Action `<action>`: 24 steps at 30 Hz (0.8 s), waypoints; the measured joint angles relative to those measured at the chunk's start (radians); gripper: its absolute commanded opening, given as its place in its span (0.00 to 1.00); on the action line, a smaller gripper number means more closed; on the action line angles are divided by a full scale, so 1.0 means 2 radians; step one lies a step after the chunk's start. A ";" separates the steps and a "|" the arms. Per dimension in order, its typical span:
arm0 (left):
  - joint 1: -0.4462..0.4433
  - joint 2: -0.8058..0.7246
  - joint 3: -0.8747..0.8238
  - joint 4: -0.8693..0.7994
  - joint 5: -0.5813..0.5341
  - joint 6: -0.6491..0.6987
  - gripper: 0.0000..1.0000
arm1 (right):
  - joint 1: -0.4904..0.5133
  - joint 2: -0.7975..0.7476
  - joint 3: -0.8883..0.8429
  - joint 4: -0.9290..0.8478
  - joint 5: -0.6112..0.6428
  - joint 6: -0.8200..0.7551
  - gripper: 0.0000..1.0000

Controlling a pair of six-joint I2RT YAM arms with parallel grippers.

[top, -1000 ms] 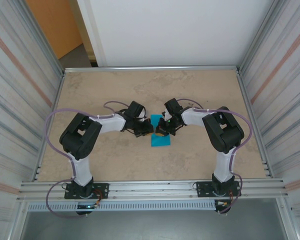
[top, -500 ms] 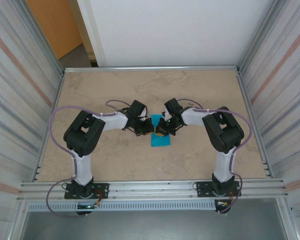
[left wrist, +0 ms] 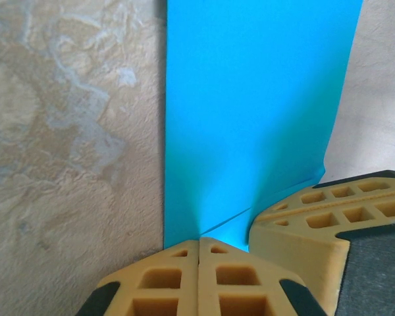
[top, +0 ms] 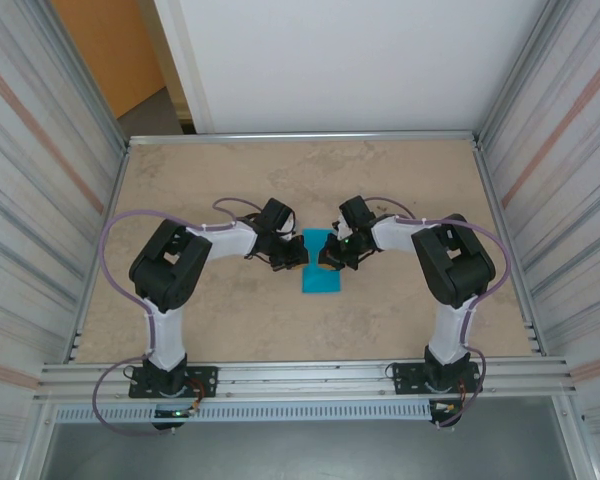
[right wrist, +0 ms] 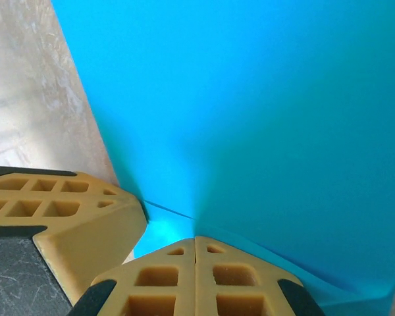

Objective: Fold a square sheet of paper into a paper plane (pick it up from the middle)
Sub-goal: Fold the triangle a second time at the center of the table.

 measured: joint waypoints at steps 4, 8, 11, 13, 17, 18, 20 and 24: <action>0.000 0.000 0.000 -0.001 0.000 0.000 0.00 | -0.002 -0.003 -0.008 0.010 0.001 -0.004 0.06; 0.000 0.000 0.002 -0.002 0.000 0.001 0.00 | -0.003 -0.006 -0.020 0.027 0.000 -0.013 0.04; 0.000 0.000 0.003 -0.004 0.000 0.004 0.00 | -0.004 -0.011 -0.035 0.048 -0.001 -0.019 0.03; 0.000 0.000 0.004 -0.006 0.000 0.006 0.00 | -0.004 -0.015 -0.046 0.067 -0.002 -0.024 0.03; 0.000 -0.001 0.005 -0.007 0.002 0.009 0.00 | -0.006 -0.021 -0.069 0.105 -0.004 -0.026 0.03; 0.000 -0.002 0.005 -0.008 0.003 0.009 0.01 | -0.006 -0.022 -0.073 0.112 -0.005 -0.026 0.03; 0.000 -0.008 0.005 -0.012 0.006 0.010 0.02 | -0.006 -0.023 -0.077 0.121 -0.006 -0.026 0.03; 0.000 -0.033 0.003 -0.013 0.014 0.009 0.02 | -0.006 -0.023 -0.081 0.130 -0.009 -0.026 0.03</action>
